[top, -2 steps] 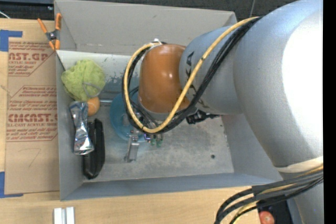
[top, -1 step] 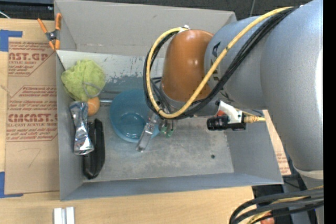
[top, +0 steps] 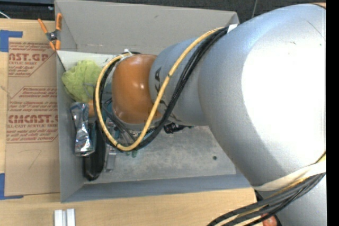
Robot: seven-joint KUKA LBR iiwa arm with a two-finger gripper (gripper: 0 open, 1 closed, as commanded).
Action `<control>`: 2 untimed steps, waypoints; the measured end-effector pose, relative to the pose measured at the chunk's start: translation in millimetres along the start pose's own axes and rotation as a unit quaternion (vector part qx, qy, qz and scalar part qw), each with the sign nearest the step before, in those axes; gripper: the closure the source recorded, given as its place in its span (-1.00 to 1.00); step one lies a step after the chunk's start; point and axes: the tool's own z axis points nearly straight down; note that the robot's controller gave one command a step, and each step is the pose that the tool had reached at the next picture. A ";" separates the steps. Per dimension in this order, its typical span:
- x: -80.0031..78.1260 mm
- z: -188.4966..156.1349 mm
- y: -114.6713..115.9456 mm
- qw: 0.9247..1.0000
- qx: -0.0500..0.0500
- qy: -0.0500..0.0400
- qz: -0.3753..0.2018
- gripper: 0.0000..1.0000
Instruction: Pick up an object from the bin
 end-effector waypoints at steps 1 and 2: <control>-14.4 -59.2 -87.9 0.990 0.003 -0.005 0.144 -1.00; 30.7 26.5 22.6 1.000 0.006 -0.003 0.007 -1.00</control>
Offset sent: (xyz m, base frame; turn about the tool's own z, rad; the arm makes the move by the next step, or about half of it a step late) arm -0.0326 0.0316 -0.0271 0.0064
